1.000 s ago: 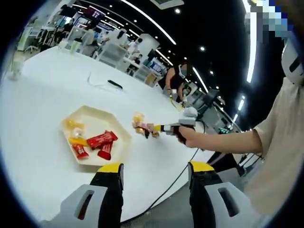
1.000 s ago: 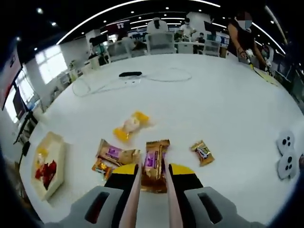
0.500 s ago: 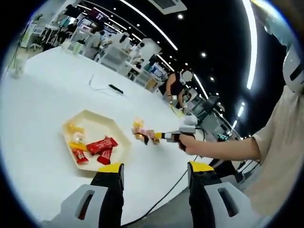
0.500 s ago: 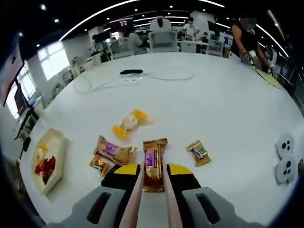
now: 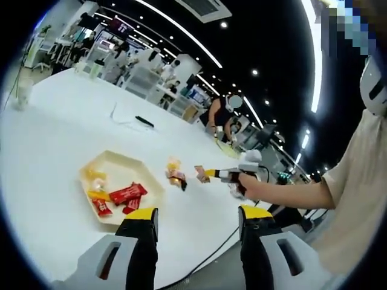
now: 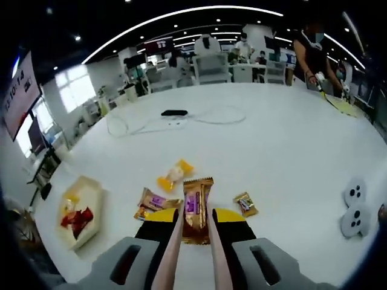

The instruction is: Place the target food into the container with the food tongs after gripping and lifting it, then release it inside without dropping or visibly crushing the food.

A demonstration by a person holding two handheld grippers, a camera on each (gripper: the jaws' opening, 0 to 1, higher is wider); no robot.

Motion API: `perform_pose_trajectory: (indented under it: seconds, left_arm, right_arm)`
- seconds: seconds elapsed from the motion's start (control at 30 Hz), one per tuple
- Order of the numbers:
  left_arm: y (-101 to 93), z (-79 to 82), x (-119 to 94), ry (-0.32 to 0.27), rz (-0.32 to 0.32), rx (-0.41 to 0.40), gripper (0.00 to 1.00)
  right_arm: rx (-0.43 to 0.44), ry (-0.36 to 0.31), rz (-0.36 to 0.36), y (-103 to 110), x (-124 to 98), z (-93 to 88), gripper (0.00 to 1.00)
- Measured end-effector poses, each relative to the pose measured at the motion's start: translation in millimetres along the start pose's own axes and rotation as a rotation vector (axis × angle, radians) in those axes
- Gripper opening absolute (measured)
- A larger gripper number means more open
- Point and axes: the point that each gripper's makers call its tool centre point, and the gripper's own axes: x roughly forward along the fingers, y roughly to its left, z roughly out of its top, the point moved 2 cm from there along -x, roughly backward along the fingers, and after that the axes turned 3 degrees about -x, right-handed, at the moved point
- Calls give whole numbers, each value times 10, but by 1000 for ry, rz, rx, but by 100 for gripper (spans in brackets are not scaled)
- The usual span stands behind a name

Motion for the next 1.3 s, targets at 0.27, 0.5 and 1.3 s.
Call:
perform_pose_trajectory:
  seconds: [0.27,0.5,1.3]
  left_arm:
    - [-24,30,-183,-32,17,19,53]
    - [-70,37,-311,-70,24,14,51]
    - [-123,61,-483,-98,-15,39,52]
  right_arm:
    - [9,-62,41,186,-264,177,21]
    - [6,-108,74,342,-434,330,21]
    - [25,-179,122,848,-855,403,21]
